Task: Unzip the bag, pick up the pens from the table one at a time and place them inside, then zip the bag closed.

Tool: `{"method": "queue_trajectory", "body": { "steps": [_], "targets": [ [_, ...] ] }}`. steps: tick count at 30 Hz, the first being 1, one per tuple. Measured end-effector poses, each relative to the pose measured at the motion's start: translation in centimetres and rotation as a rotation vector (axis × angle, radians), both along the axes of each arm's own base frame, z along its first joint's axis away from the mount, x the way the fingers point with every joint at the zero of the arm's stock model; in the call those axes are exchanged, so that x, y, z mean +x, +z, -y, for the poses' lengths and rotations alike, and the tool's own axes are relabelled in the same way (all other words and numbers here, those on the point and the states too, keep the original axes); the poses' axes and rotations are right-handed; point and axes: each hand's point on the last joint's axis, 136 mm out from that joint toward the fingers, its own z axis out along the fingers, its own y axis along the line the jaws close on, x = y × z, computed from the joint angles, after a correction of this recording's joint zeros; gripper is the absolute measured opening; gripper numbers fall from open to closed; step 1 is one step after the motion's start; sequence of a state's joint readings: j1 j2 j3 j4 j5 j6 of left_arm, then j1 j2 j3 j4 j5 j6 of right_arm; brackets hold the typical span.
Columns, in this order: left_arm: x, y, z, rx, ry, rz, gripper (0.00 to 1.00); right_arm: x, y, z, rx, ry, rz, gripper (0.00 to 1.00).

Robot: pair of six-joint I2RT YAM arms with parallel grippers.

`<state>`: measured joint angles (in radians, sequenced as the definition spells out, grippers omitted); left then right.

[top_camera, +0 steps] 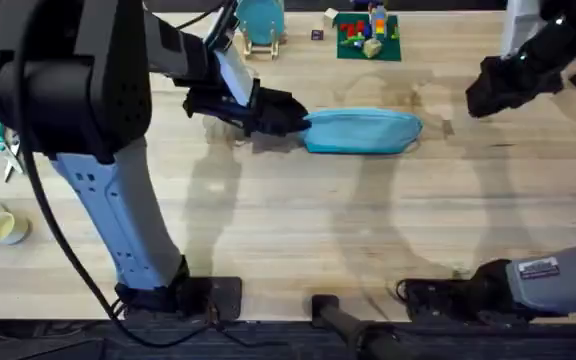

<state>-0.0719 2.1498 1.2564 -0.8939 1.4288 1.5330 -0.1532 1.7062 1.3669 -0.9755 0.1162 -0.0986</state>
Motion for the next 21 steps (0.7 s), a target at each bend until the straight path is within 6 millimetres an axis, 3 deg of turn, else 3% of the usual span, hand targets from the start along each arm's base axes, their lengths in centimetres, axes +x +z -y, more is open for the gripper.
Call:
{"method": "queue_trajectory", "body": {
  "steps": [6,10,14,16,18,21],
  "targets": [
    [0.0,0.0,0.0,0.0,0.0,0.0,0.041,-0.5,5.2,-0.1,-0.024,0.0,0.155,0.033],
    [0.0,0.0,0.0,0.0,0.0,0.0,0.041,-1.9,8.9,-0.4,-0.031,0.003,0.255,0.033],
    [0.0,0.0,0.0,0.0,0.0,0.0,0.041,-3.4,11.2,-1.5,0.008,0.019,0.313,0.041],
    [0.0,0.0,0.0,0.0,0.0,0.0,0.041,-4.4,11.8,-2.2,0.035,0.027,0.317,0.116],
    [0.0,0.0,0.0,0.0,0.0,0.0,0.041,-5.5,12.2,-2.9,0.062,0.039,0.313,0.335],
    [0.0,0.0,0.0,0.0,0.0,0.0,0.041,-6.9,12.8,-3.9,0.105,0.065,0.313,0.524]
  ]
}}
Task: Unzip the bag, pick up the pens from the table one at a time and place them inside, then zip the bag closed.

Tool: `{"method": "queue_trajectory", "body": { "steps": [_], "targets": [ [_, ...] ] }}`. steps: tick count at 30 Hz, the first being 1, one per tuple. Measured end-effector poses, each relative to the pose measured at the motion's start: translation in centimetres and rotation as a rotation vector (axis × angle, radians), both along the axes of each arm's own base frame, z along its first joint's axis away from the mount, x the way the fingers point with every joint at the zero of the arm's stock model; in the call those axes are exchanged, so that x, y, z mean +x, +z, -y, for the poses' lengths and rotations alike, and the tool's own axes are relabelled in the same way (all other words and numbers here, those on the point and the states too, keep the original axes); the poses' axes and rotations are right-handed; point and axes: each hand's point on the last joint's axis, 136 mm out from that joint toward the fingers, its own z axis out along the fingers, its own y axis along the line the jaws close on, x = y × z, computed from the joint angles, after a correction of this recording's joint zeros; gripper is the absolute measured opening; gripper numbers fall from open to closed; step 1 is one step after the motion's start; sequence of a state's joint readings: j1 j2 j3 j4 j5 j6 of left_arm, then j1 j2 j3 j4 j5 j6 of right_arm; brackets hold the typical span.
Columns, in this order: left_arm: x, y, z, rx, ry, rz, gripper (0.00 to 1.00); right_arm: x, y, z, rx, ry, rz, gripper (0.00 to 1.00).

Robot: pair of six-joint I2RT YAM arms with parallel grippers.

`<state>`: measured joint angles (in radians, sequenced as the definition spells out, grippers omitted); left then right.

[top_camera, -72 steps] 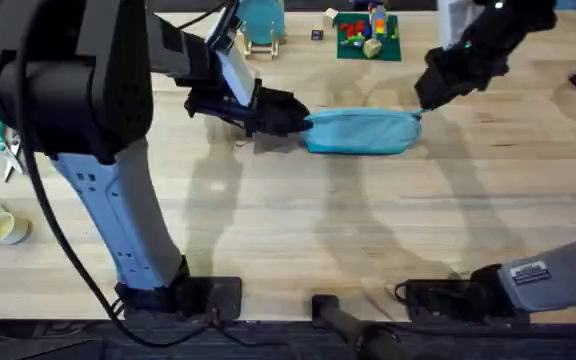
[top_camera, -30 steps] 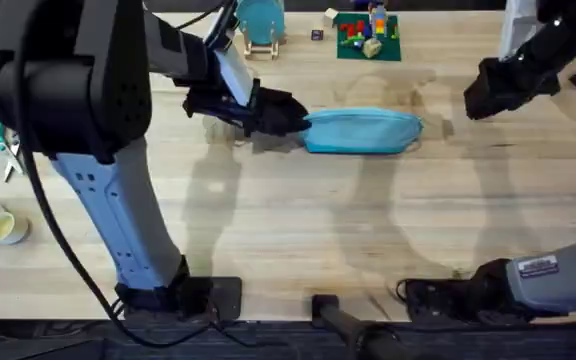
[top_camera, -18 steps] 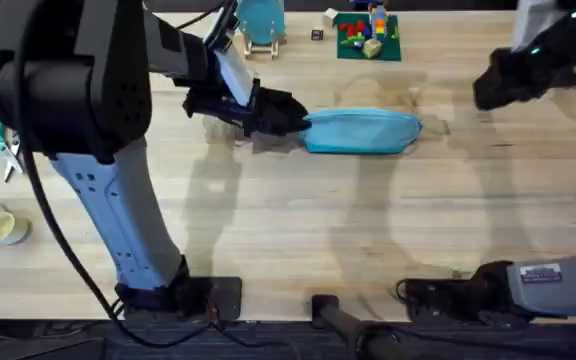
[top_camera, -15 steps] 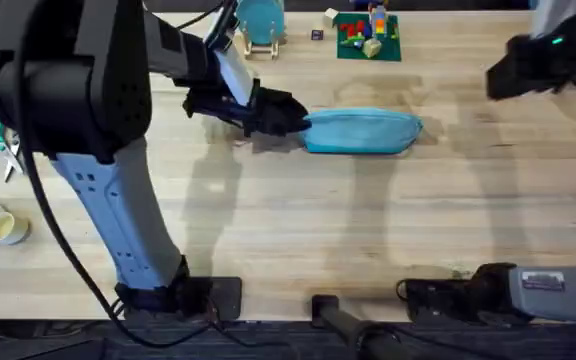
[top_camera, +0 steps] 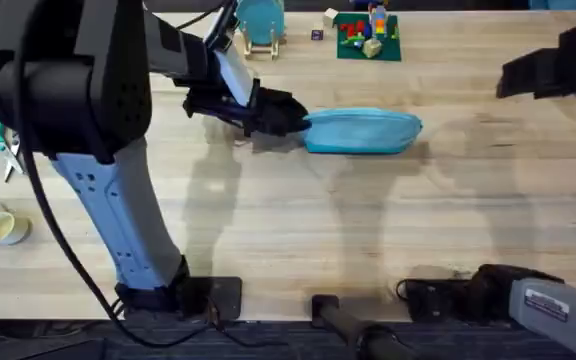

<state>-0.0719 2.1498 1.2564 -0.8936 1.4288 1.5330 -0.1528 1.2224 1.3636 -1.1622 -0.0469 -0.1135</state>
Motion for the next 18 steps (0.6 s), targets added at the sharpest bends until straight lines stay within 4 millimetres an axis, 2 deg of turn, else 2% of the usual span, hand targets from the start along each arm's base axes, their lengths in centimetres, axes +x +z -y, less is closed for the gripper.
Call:
{"method": "queue_trajectory", "body": {
  "steps": [3,4,9,17,18],
  "targets": [
    [0.0,0.0,0.0,0.0,0.0,0.0,0.041,-1.0,0.7,-1.0,0.023,0.041,0.014,0.917],
    [0.0,0.0,0.0,0.0,0.0,0.0,0.041,-1.3,0.9,-1.3,0.027,0.057,0.023,0.977],
    [0.0,0.0,0.0,0.0,0.0,0.0,0.041,-2.3,1.8,-2.8,0.042,0.111,0.049,0.996],
    [0.0,0.0,0.0,0.0,0.0,0.0,0.042,-3.7,1.9,-4.6,0.052,0.181,0.032,0.996],
    [0.0,0.0,0.0,0.0,0.0,0.002,0.121,-3.8,1.9,-4.7,0.052,0.188,0.033,0.997]
  ]
}}
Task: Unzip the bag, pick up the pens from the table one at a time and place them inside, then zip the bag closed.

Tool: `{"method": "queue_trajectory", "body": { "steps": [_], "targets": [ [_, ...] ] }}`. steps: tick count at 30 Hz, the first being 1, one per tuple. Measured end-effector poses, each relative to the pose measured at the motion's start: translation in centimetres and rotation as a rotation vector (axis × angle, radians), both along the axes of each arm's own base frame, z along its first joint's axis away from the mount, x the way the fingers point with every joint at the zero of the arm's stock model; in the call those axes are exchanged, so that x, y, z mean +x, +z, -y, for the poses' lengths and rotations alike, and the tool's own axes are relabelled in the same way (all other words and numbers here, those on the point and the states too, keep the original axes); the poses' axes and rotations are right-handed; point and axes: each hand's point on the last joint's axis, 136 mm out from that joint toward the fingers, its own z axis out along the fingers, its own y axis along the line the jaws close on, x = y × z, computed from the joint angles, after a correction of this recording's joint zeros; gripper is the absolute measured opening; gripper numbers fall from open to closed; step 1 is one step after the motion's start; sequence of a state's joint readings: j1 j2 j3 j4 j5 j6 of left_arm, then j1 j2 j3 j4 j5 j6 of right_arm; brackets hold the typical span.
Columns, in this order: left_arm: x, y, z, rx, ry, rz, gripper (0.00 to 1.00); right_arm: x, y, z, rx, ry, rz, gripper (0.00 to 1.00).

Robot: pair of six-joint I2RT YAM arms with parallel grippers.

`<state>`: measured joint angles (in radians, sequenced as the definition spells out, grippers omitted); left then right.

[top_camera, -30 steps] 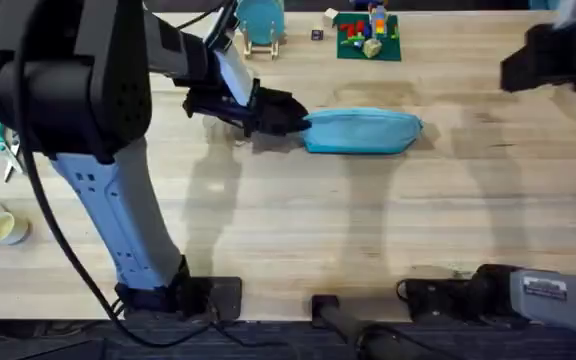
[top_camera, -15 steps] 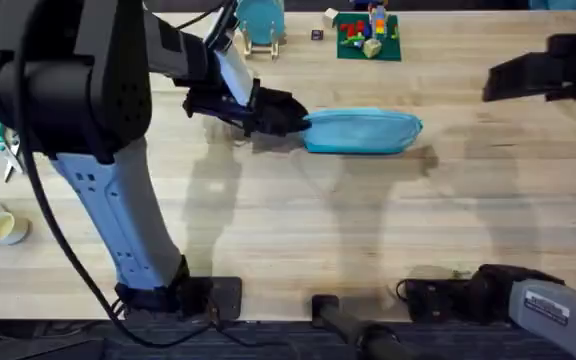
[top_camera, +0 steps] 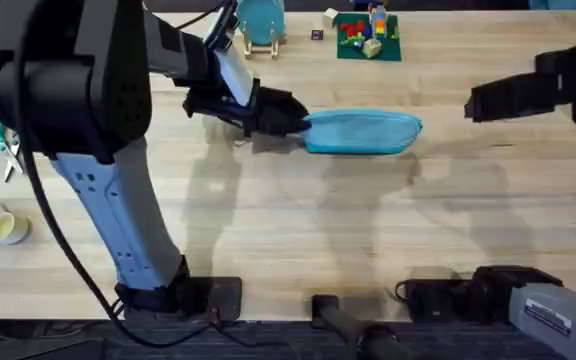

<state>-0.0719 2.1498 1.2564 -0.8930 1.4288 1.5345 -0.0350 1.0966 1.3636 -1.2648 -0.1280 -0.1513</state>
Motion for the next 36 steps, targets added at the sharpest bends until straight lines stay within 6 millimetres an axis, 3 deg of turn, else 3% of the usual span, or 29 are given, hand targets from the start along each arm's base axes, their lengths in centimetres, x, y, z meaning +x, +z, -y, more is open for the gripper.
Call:
{"method": "queue_trajectory", "body": {
  "steps": [5,6,16,25,36],
  "targets": [
    [0.2,0.0,-0.5,-0.001,0.014,-0.005,0.895,-0.1,0.0,-0.4,-0.001,0.018,0.002,0.998],
    [0.3,0.0,-0.6,0.0,0.017,-0.009,0.963,-0.1,0.0,-0.4,-0.001,0.019,0.001,0.998],
    [0.4,0.1,-0.7,-0.003,0.024,-0.005,0.996,-0.1,0.0,-0.4,-0.005,0.026,0.003,0.997],
    [0.8,0.5,-2.2,0.029,0.056,-0.027,0.997,-0.1,0.0,-0.4,-0.008,0.032,0.004,0.997],
    [-1.4,6.6,-3.0,0.183,0.033,0.111,0.997,-0.1,0.0,-0.4,-0.01,0.035,0.004,0.997]
  ]
}}
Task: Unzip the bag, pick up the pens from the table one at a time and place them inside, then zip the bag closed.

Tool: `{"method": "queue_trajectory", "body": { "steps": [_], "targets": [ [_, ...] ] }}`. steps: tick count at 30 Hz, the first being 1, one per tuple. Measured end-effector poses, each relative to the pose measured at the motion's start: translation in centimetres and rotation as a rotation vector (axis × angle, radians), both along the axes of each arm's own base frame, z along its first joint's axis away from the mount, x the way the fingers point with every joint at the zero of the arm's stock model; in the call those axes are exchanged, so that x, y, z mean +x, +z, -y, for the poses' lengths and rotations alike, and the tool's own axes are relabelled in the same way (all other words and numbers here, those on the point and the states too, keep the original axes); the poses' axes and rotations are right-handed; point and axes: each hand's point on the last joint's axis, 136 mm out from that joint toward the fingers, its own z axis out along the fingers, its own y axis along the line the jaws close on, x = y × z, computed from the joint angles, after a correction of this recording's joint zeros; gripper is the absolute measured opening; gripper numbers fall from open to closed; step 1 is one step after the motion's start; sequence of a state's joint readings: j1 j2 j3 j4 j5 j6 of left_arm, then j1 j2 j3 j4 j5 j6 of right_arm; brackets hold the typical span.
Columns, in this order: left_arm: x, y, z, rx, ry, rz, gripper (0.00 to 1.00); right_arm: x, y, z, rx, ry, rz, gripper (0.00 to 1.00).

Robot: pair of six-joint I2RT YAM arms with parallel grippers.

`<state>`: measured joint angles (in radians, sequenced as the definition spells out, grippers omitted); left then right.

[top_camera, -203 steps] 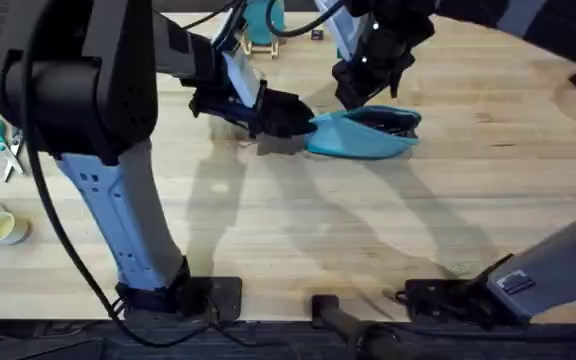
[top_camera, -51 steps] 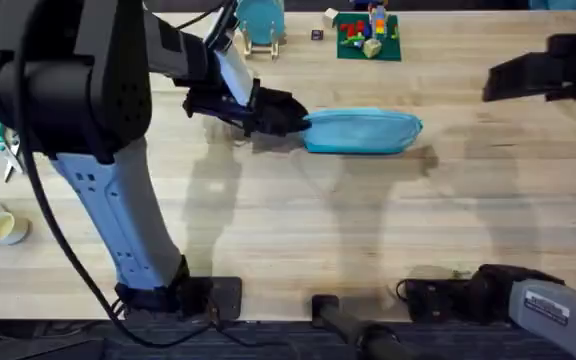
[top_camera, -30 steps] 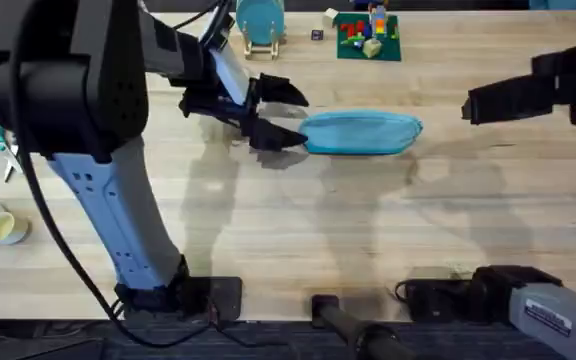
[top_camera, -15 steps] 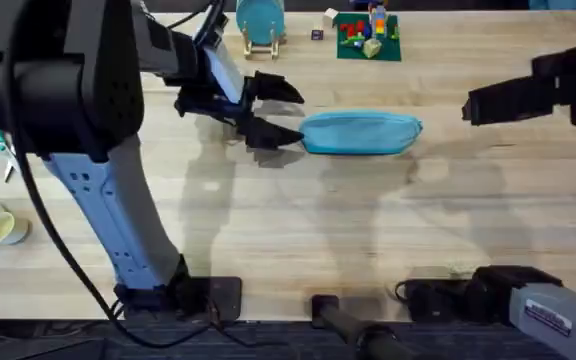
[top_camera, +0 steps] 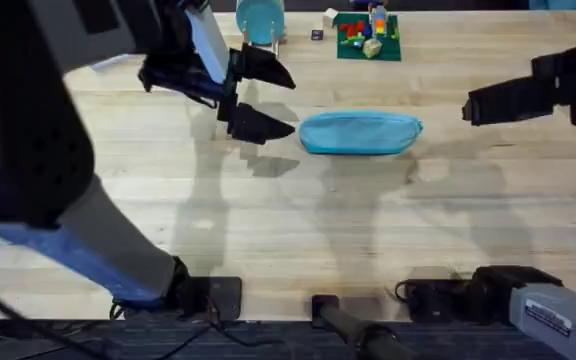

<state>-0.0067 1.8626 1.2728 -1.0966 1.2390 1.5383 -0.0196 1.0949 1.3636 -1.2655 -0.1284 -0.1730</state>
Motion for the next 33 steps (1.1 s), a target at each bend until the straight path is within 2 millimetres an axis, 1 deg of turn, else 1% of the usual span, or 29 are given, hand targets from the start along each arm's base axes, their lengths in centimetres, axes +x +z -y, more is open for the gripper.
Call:
{"method": "queue_trajectory", "body": {
  "steps": [9,12,15,21,26,33],
  "targets": [
    [-3.3,2.8,-0.7,0.104,-0.013,-0.028,0.998,0.0,0.0,0.0,0.0,0.0,0.0,0.997],
    [-4.0,3.6,-0.9,0.138,0.002,-0.036,0.998,0.0,0.0,0.0,0.0,0.0,0.0,0.997],
    [-4.4,3.9,-1.4,0.192,0.035,-0.068,0.998,0.0,0.0,0.0,0.0,0.001,0.0,0.997],
    [-5.2,4.5,-2.5,0.311,0.135,-0.143,0.999,0.0,0.0,0.0,0.0,0.0,0.0,0.997],
    [-5.7,4.8,-3.8,0.416,0.278,-0.251,0.997,0.0,0.0,0.0,0.0,0.001,0.0,0.997],
    [-5.9,4.7,-4.7,0.466,0.448,-0.447,0.997,0.0,0.0,0.0,-0.002,0.003,0.0,0.997]
  ]
}}
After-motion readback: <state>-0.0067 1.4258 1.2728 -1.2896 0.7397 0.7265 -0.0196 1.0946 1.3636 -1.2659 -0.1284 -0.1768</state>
